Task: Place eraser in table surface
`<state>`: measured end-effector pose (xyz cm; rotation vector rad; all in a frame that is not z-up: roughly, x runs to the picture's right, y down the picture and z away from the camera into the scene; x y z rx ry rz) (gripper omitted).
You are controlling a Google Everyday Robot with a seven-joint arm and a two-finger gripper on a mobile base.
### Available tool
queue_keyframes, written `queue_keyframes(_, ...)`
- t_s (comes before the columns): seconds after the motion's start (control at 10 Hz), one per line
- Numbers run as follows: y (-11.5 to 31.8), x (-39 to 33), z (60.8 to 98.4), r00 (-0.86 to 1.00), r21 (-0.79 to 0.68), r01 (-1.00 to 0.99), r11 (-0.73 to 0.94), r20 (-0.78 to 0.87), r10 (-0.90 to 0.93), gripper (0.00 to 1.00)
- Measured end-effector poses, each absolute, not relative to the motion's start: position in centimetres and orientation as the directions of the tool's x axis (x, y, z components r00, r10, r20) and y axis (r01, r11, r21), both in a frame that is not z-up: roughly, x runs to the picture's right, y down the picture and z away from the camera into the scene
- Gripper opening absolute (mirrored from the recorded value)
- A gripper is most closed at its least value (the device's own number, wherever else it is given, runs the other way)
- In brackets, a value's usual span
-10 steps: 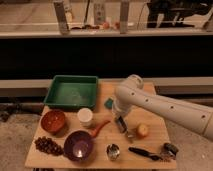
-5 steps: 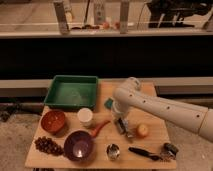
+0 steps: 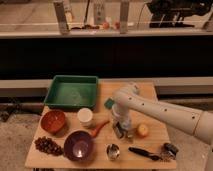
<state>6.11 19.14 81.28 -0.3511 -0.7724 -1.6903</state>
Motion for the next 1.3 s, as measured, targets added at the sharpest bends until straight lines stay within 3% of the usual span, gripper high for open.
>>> queue_keyframes(0.4,20.7,5.2,82.4,-0.284,0.338,0.938,-0.081,0.613,-0.737,0.67)
queue_keyframes(0.6,21.2,4.9,82.8,-0.292,0.343,0.935,-0.085,0.615,-0.733,0.79)
queue_keyframes(1.3,21.3,3.9,82.8,-0.337,0.356,0.924,-0.140,0.586,-0.736,0.80)
